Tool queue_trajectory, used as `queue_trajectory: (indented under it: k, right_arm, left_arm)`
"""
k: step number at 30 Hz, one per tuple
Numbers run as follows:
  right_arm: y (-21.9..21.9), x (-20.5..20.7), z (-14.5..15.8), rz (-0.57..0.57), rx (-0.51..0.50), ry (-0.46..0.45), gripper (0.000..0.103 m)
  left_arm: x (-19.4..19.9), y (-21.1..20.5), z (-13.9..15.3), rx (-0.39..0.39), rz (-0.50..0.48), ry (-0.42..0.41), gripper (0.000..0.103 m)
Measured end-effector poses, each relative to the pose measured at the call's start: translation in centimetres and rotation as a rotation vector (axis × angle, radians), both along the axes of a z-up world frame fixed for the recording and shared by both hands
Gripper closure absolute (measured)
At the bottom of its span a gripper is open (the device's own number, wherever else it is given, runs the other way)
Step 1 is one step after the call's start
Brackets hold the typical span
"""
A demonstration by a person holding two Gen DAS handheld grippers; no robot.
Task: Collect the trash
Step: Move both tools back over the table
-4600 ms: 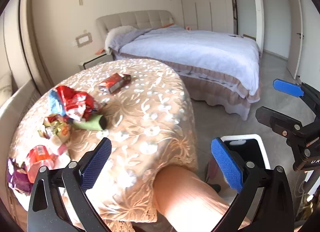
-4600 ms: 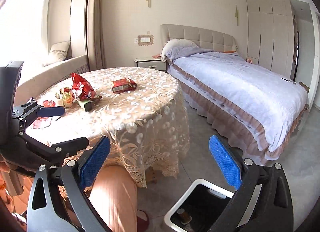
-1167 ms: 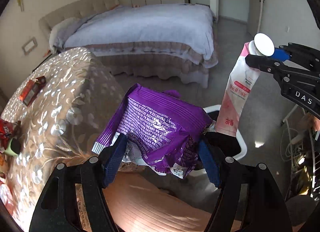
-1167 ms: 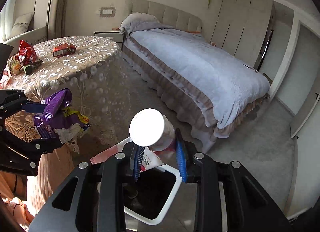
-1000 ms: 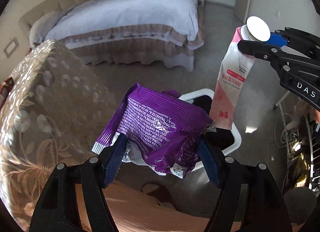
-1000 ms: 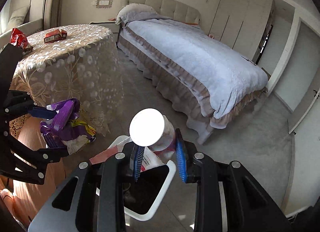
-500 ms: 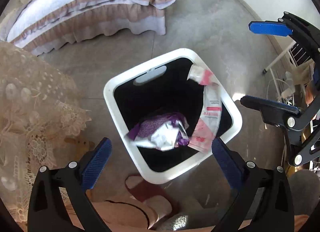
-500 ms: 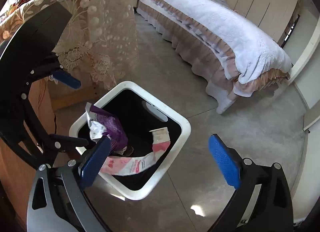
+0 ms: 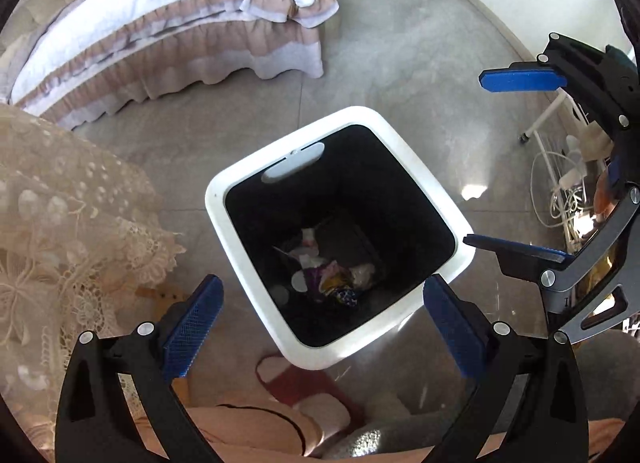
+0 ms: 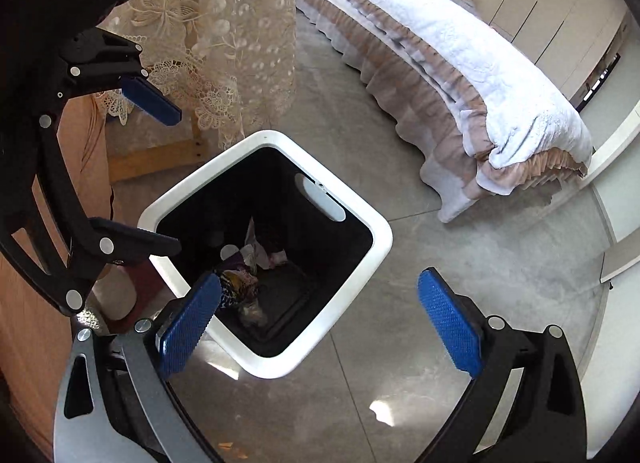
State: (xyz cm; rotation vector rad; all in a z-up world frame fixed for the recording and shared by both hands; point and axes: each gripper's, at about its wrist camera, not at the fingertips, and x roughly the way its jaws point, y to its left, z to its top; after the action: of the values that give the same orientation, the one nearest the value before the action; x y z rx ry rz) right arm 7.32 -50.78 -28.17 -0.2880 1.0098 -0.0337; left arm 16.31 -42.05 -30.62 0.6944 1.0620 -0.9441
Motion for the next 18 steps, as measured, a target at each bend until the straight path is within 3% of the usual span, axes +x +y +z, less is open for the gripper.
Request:
queue_trajectory:
  k: [7,12,18]
  right_arm:
    - [0.7,-0.2,3.1,-0.001,0.006,-0.069,0.005]
    - [1.7,-0.3,5.8,0.006,0.014,-0.138,0.005]
    - [4.3,-0.1,9.5,0.033,0.012,-0.267,0.005]
  left_arm:
    - [-0.4,1.2,2.7,-0.056,0.016,-0.052,0.004]
    - [-0.3,3.4,5.9,-0.122,0.098,-0.102,0.004]
    - [-1.2,7.5,10.6,-0.171,0.22,-0.28,0.005]
